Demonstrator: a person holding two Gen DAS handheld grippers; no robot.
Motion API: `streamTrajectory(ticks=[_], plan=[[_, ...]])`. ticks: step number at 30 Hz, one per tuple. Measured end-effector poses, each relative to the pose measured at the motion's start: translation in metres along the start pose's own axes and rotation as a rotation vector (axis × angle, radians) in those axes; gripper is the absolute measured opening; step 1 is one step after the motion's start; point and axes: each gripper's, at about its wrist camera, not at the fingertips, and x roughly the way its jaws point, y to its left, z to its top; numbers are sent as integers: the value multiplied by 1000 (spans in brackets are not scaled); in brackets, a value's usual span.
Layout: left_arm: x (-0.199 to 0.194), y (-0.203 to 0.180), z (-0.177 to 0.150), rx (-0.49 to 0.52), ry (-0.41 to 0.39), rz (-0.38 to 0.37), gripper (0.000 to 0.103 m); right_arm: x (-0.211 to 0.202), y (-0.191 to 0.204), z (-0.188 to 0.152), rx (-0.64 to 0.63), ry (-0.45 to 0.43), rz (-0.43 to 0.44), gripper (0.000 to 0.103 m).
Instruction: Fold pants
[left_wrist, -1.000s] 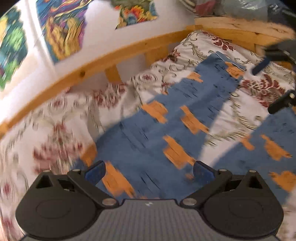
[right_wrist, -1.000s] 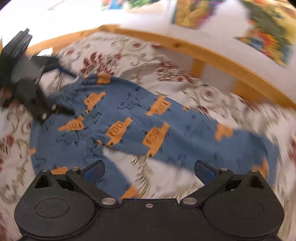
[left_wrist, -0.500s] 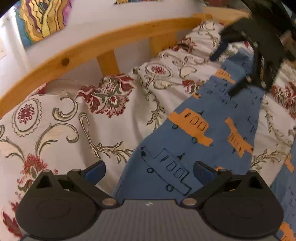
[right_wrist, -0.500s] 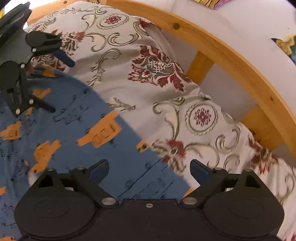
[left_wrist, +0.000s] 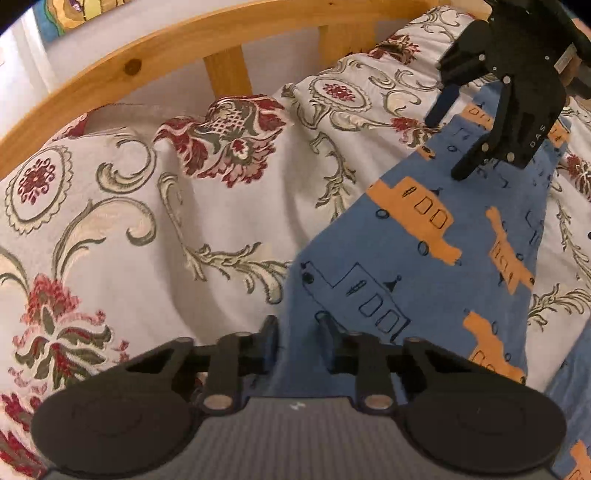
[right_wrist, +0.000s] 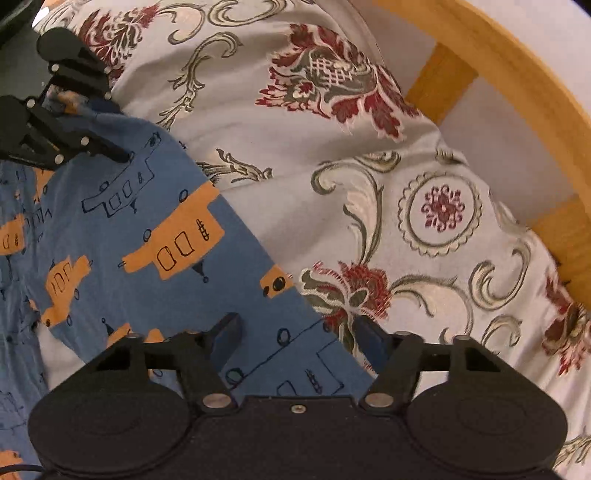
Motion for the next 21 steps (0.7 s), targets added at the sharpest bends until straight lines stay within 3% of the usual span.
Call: streamTrajectory(ticks=[3,8,11,21], plan=[[-3,2,-1,-14,2,8,11,-3,6,-2,-23,-9,-5,47],[-9,-3,1,-13,3,65,1,-13,15,-11,-45,-45,-79,10],[-12,-6,1,-20,-5,83,1,-19,27,-20,-70,-85,-133,3],[-36,-35,-14,49,-106,210,1,-36,68,-51,-65,-244,-312,2]])
